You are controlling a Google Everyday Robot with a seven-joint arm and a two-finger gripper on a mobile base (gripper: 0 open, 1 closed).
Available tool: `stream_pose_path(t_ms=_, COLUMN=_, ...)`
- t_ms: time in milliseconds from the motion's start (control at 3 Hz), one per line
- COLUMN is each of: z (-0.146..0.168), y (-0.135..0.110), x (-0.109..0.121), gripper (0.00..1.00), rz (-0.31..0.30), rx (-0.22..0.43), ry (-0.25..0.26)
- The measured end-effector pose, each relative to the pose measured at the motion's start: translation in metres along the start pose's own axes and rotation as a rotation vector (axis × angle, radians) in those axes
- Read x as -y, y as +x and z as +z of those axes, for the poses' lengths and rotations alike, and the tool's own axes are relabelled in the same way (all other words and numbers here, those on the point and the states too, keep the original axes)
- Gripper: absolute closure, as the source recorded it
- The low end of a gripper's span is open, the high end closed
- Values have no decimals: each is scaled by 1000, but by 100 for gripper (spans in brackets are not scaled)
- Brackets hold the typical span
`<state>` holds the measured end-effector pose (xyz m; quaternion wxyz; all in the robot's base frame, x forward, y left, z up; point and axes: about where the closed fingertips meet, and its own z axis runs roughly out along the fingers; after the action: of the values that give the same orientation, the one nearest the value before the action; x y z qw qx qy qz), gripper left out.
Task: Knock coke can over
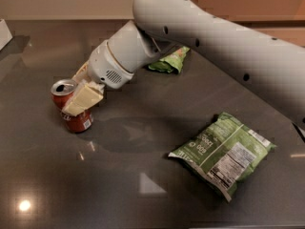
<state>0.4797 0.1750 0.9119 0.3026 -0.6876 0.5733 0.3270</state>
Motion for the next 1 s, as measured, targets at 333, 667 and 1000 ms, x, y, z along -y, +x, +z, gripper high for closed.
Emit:
stream_pose_path(t_ms=333, z=-24, y=-5, x=7, gripper=100, rz=-3, rx=-75, ry=13)
stream_pose_path(t_ms=667, z=-60, y=0, x=23, gripper=100, rz=-4, rx=-210, ry=44)
stream_pose_path(t_ms=1000, z=-97, y=18, x=36, gripper=100, rz=-12, rx=-349, ry=85)
